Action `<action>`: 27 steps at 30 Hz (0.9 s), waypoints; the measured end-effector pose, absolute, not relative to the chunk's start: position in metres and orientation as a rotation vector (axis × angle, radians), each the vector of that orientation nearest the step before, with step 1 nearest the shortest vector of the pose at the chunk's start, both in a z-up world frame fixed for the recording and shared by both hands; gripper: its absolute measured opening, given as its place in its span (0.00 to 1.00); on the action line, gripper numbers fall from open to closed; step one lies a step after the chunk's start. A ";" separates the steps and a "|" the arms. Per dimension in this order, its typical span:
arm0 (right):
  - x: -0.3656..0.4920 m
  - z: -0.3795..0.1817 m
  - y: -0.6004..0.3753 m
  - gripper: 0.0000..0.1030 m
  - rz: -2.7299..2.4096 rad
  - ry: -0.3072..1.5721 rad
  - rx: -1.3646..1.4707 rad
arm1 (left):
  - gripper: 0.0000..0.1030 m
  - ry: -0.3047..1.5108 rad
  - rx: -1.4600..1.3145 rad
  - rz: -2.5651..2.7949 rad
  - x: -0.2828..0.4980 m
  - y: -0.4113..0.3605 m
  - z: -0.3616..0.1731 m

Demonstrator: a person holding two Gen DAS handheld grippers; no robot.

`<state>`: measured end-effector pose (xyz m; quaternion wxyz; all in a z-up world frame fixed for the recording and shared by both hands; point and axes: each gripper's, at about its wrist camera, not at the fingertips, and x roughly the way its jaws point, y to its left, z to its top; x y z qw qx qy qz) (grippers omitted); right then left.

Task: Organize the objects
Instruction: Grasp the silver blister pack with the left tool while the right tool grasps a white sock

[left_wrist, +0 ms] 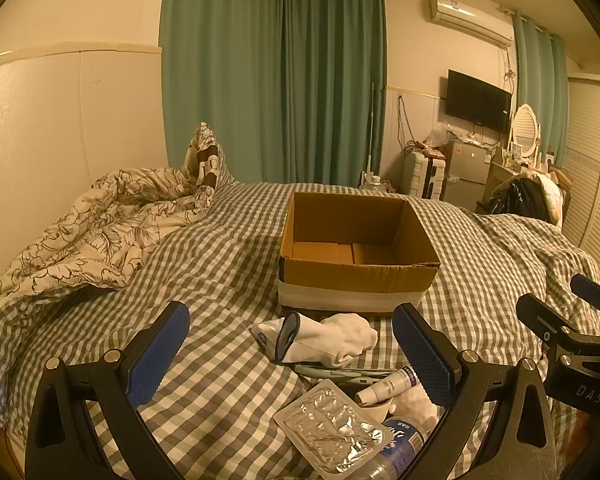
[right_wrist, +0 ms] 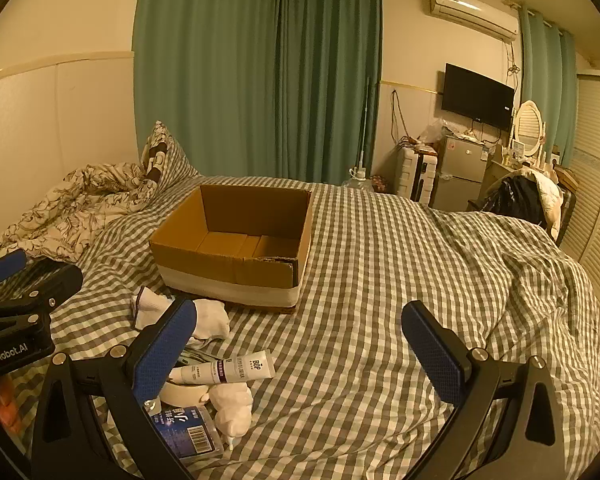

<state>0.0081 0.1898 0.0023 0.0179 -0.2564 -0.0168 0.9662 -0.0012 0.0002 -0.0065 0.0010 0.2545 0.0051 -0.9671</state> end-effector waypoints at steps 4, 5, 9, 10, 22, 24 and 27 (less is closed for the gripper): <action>0.008 0.002 0.190 1.00 3.003 -0.052 -0.803 | 1.00 0.016 0.802 -3.037 -0.002 0.000 -0.006; 0.008 0.002 0.190 1.00 3.004 -0.051 -0.805 | 1.00 0.013 0.804 -3.036 -0.002 0.000 -0.007; 0.008 0.001 0.190 1.00 3.004 -0.044 -0.809 | 1.00 0.006 0.808 -3.036 -0.002 0.000 -0.007; 0.008 0.001 0.190 1.00 3.003 -0.044 -0.809 | 1.00 0.004 0.809 -3.036 -0.002 0.000 -0.007; 0.012 0.007 0.190 1.00 3.018 -0.031 -0.757 | 1.00 -0.002 0.788 -3.063 0.000 0.003 -0.004; 0.013 0.009 0.190 1.00 3.021 -0.032 -0.752 | 1.00 -0.006 0.789 -3.066 0.000 0.003 -0.004; 0.013 0.009 0.190 1.00 3.024 -0.035 -0.751 | 1.00 -0.009 0.800 -3.065 -0.001 0.004 -0.006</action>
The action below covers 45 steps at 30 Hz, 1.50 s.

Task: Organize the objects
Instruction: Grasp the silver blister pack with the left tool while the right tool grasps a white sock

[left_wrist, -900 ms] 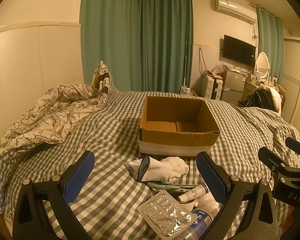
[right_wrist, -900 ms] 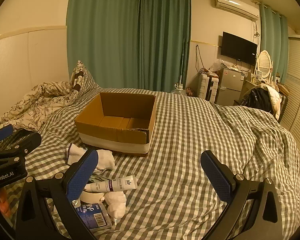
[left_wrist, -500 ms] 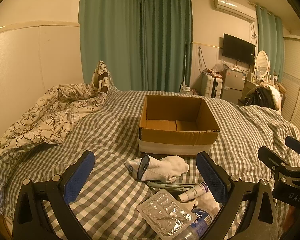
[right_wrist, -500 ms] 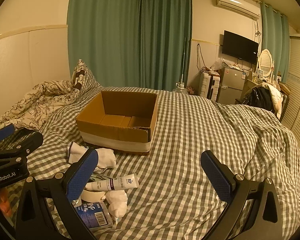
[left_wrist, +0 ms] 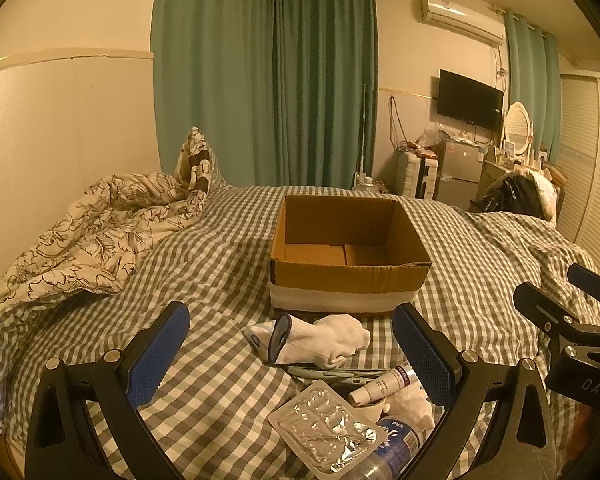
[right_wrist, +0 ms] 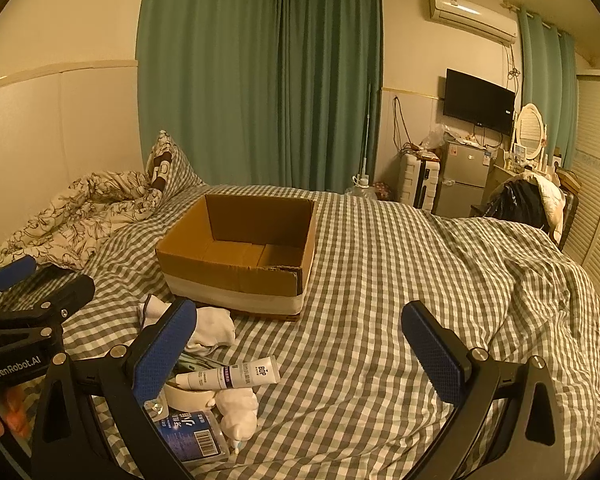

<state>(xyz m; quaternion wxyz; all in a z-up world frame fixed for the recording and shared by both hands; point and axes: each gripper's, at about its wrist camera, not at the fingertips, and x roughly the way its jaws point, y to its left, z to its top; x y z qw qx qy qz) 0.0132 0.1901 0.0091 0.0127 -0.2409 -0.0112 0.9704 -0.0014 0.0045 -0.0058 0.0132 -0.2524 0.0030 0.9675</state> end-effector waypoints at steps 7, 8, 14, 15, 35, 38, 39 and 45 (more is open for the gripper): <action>0.006 -0.002 0.191 1.00 3.005 -0.042 -0.808 | 1.00 0.034 -0.845 3.011 -0.010 0.007 -0.019; 0.004 -0.004 0.191 1.00 3.001 -0.045 -0.818 | 1.00 0.039 -0.868 3.009 -0.013 0.006 -0.024; -0.012 -0.025 0.196 1.00 2.965 -0.043 -0.910 | 1.00 0.053 -0.992 2.994 -0.030 0.002 -0.049; -0.016 -0.031 0.197 1.00 2.954 -0.046 -0.935 | 1.00 0.055 -1.011 2.992 -0.032 0.001 -0.053; -0.047 -0.093 0.197 0.96 2.915 -0.140 -1.262 | 1.00 -0.055 -1.389 2.648 -0.054 0.011 -0.117; -0.043 -0.090 0.202 0.96 2.904 -0.148 -1.248 | 1.00 -0.002 -1.427 2.641 -0.054 0.020 -0.129; -0.042 -0.089 0.203 0.96 2.902 -0.149 -1.244 | 1.00 0.031 -1.437 2.637 -0.054 0.023 -0.132; -0.033 -0.089 0.200 0.96 2.914 -0.150 -1.261 | 0.63 -0.038 -1.421 2.510 -0.053 0.028 -0.136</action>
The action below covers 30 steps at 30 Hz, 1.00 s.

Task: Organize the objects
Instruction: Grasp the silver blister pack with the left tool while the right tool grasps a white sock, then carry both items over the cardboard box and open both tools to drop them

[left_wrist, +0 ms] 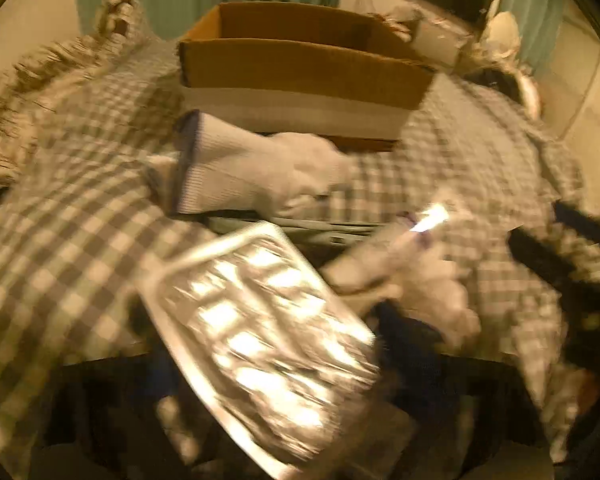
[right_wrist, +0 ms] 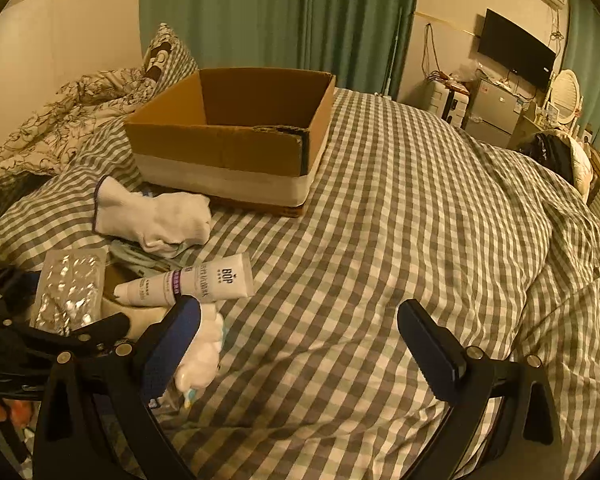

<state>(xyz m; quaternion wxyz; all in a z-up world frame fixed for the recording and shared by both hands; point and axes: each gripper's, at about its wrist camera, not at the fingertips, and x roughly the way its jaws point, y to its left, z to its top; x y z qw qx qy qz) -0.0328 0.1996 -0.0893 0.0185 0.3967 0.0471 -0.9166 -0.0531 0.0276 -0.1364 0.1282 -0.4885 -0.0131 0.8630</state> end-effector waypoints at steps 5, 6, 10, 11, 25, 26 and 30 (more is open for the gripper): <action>-0.028 -0.100 0.194 0.96 -2.812 0.165 1.262 | 0.28 -0.019 -1.342 2.526 -0.048 0.027 -0.118; -0.030 -0.103 0.193 0.96 -2.799 0.158 1.275 | 0.20 -0.004 -1.323 2.534 -0.047 0.027 -0.114; -0.039 -0.116 0.191 0.95 -2.739 0.086 1.320 | 0.11 0.035 -1.285 2.562 -0.046 0.025 -0.105; -0.043 -0.119 0.190 0.94 -2.717 0.058 1.330 | 0.11 0.023 -1.281 2.562 -0.046 0.023 -0.104; -0.076 -0.152 0.175 0.46 -2.423 -0.175 1.442 | 0.06 -0.025 -1.198 2.624 -0.048 0.004 -0.086; -0.072 -0.148 0.172 0.46 -2.441 -0.130 1.430 | 0.06 -0.014 -1.185 2.631 -0.047 0.005 -0.083; -0.054 -0.120 0.171 0.46 -2.520 -0.037 1.346 | 0.04 -0.011 -1.114 2.659 -0.040 0.009 -0.066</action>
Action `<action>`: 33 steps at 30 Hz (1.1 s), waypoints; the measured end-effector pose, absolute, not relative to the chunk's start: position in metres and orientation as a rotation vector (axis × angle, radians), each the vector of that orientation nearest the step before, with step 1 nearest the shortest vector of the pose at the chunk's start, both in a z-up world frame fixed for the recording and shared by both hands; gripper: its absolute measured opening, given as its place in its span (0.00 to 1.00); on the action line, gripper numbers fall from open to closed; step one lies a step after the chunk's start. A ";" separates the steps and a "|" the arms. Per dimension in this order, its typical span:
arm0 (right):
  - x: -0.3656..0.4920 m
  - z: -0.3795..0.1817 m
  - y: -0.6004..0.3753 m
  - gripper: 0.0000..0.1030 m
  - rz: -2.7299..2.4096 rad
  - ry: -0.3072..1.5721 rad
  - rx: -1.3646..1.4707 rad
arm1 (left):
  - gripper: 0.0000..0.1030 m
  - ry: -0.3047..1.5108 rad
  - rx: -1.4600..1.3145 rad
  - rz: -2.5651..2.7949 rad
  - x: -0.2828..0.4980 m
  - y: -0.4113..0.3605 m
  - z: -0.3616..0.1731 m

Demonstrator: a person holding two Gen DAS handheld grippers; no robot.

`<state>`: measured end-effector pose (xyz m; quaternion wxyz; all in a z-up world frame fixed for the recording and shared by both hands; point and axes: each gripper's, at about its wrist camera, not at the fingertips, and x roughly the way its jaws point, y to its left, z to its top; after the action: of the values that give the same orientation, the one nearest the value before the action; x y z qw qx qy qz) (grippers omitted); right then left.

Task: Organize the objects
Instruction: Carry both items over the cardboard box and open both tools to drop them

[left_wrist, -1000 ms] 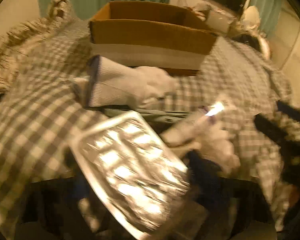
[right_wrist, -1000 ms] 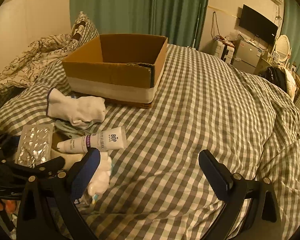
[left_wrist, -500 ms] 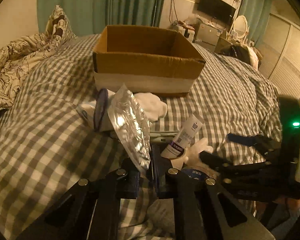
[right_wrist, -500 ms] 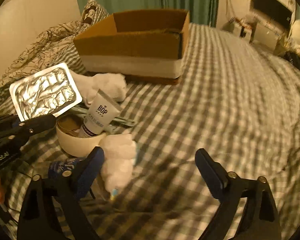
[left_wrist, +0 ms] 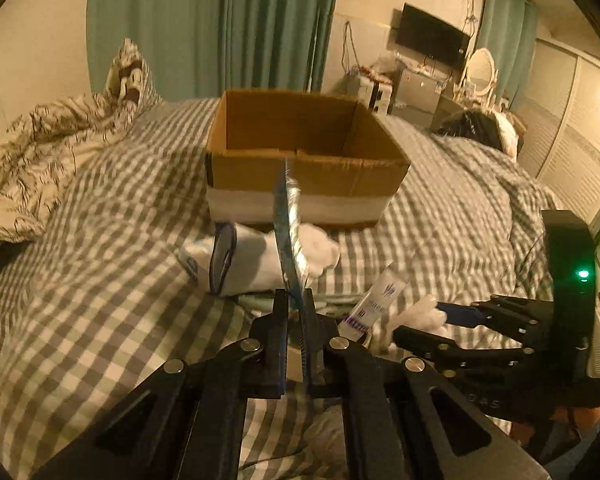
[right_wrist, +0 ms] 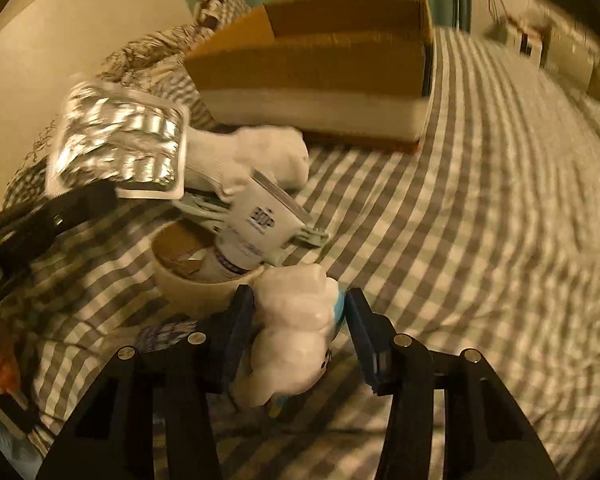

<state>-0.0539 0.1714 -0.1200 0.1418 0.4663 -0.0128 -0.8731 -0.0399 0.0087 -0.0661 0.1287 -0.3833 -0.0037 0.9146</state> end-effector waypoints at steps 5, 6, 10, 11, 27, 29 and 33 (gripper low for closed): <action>-0.038 -0.084 0.185 0.46 -2.610 -0.018 1.255 | 0.01 -0.010 -1.062 2.683 -0.035 0.009 -0.051; -0.034 -0.078 0.188 0.46 -2.623 -0.019 1.240 | 0.01 -0.005 -1.056 2.688 -0.035 0.010 -0.049; -0.032 -0.060 0.193 0.46 -2.648 -0.027 1.205 | 0.01 -0.004 -1.053 2.688 -0.035 0.014 -0.048; -0.030 -0.057 0.193 0.46 -2.649 -0.030 1.198 | 0.01 -0.003 -1.048 2.690 -0.035 0.015 -0.046; -0.119 0.061 0.181 0.46 -2.731 0.063 0.888 | 0.00 0.070 -0.793 2.797 -0.128 0.025 0.050; -0.139 0.067 0.175 0.46 -2.743 0.086 0.879 | 0.00 0.063 -0.813 2.789 -0.153 0.023 0.047; -0.184 0.054 0.167 0.46 -2.754 0.122 0.926 | 0.00 0.100 -0.900 2.786 -0.197 0.020 0.021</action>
<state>-0.1840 0.1675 0.0541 0.1167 0.3163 0.0416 -0.9405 -0.1974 0.0197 0.0215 0.1059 -0.3054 0.0340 0.9457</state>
